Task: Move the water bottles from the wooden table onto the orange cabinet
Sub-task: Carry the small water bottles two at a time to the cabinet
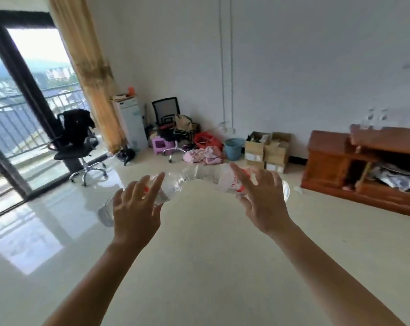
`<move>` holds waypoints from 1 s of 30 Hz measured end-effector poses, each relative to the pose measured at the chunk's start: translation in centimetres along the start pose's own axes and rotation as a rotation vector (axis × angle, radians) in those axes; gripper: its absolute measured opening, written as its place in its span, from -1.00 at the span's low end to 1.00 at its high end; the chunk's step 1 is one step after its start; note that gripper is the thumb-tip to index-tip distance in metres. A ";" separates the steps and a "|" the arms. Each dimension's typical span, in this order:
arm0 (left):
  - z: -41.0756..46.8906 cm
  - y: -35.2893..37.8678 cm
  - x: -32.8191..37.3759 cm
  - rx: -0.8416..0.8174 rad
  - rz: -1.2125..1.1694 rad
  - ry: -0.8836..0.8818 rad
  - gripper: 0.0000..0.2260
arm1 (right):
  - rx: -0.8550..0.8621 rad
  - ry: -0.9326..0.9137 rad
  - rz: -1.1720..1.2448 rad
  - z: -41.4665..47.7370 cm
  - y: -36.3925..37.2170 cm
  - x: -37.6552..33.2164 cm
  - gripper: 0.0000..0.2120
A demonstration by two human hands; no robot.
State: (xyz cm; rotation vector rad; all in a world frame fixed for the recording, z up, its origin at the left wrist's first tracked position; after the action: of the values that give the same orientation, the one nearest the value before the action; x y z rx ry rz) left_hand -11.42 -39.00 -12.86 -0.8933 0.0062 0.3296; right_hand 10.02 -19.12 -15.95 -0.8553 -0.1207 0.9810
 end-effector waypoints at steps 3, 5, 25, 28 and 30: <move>6.7 5.1 6.1 0.000 -0.095 0.118 -0.22 | 0.026 0.109 -0.109 0.2 -2.2 8.7 -0.03; 10.1 7.9 9.6 -0.004 -0.153 0.184 -0.22 | 0.032 0.175 -0.160 -0.2 -3.3 13.2 -0.04; 48.9 37.5 42.8 0.060 -0.664 0.673 -0.21 | 0.209 0.633 -0.674 11.4 -9.6 52.1 -0.13; 52.2 40.6 47.3 0.034 -0.693 0.734 -0.20 | 0.194 0.697 -0.719 11.9 -9.7 57.3 -0.14; 55.1 44.0 51.3 0.030 -0.710 0.775 -0.19 | 0.221 0.731 -0.724 12.7 -9.2 62.6 -0.16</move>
State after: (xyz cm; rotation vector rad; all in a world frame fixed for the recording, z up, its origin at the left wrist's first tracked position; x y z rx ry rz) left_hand 17.56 43.00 -18.99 -0.8893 0.3985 -0.6862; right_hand 46.63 33.91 -18.25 -0.8259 0.2872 -0.0262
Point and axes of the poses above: each hand's wrist, its own z-axis towards the middle knuckle, its own y-axis out of the palm, x = y × z, the point moved 2 cm from there along z, towards the middle knuckle, and after that the axes turned 11 degrees about y, right-handed, at the moved point
